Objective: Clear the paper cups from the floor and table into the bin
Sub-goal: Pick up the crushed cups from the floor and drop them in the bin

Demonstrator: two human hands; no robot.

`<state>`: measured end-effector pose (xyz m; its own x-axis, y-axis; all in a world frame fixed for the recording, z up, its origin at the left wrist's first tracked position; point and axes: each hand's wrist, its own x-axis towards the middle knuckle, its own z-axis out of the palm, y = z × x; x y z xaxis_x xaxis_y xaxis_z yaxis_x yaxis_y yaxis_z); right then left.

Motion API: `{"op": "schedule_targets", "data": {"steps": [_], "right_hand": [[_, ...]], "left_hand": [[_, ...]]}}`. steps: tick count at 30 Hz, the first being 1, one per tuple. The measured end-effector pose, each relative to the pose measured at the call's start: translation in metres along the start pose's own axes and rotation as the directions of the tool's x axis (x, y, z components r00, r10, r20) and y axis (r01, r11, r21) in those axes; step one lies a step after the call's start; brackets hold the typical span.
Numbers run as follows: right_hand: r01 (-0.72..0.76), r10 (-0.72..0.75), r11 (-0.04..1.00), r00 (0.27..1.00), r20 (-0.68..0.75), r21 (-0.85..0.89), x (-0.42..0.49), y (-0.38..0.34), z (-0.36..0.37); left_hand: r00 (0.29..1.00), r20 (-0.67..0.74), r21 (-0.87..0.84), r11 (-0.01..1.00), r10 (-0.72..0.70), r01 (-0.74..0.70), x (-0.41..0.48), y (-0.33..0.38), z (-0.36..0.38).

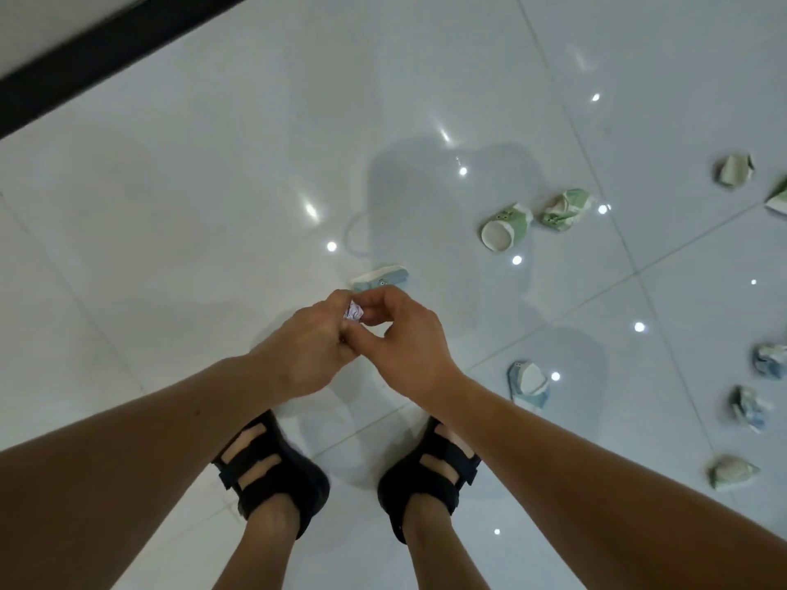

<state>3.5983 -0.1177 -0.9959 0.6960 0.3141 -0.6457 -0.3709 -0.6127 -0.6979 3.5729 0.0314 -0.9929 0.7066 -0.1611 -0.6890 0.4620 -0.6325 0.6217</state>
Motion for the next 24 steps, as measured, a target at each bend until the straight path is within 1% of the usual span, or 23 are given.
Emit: {"op": "schedule_targets", "data": {"steps": [5, 6, 7, 8, 9, 10, 12, 14, 16, 18, 20, 24], "right_hand": [[-0.013, 0.009, 0.999, 0.995, 0.103, 0.038, 0.01, 0.01, 0.014], [0.015, -0.015, 1.0, 0.995, 0.103, 0.001, 0.013, 0.012, 0.016], [0.061, -0.055, 0.995, 0.996, 0.073, -0.083, 0.019, 0.016, 0.017], [0.109, -0.107, 0.971, 0.994, 0.024, -0.212, 0.026, 0.022, 0.016], [0.142, -0.158, 0.919, 0.987, -0.014, -0.368, 0.035, 0.029, 0.015], [0.145, -0.182, 0.843, 0.983, -0.022, -0.517, 0.044, 0.035, 0.014], [0.14, -0.175, 0.685, 0.984, 0.026, -0.715, 0.063, 0.046, 0.014], [0.157, -0.13, 0.574, 0.986, 0.1, -0.804, 0.081, 0.054, 0.018], [0.158, -0.073, 0.53, 0.987, 0.141, -0.833, 0.094, 0.062, 0.026], [0.145, -0.073, 0.508, 0.989, 0.125, -0.849, 0.099, 0.067, 0.036], [0.131, -0.108, 0.52, 0.99, 0.087, -0.844, 0.1, 0.07, 0.042], [0.126, -0.117, 0.637, 0.991, 0.066, -0.76, 0.086, 0.06, 0.043]], "left_hand": [[0.999, -0.018, 0.026, 0.999, -0.046, 0.047, -0.004, -0.025, 0.006], [0.998, -0.022, 0.021, 0.998, -0.058, 0.058, -0.005, -0.031, 0.008], [0.997, -0.028, 0.013, 0.997, -0.07, 0.07, -0.006, -0.037, 0.011], [0.996, -0.035, 0.004, 0.996, -0.086, 0.086, -0.007, -0.042, 0.013], [0.993, -0.039, -0.004, 0.994, -0.11, 0.11, -0.009, -0.049, 0.015], [0.99, -0.037, -0.009, 0.991, -0.137, 0.137, -0.01, -0.055, 0.017], [0.984, -0.025, -0.017, 0.984, -0.179, 0.178, -0.012, -0.068, 0.017], [0.98, -0.04, -0.025, 0.981, -0.196, 0.195, -0.012, -0.081, 0.014], [0.976, -0.09, -0.015, 0.98, -0.2, 0.2, -0.011, -0.093, 0.012], [0.97, -0.142, -0.02, 0.98, -0.199, 0.199, -0.01, -0.1, 0.011], [0.965, -0.167, -0.034, 0.98, -0.201, 0.198, -0.008, -0.102, 0.009], [0.966, -0.173, -0.027, 0.982, -0.19, 0.188, -0.01, -0.096, -0.005]]}}
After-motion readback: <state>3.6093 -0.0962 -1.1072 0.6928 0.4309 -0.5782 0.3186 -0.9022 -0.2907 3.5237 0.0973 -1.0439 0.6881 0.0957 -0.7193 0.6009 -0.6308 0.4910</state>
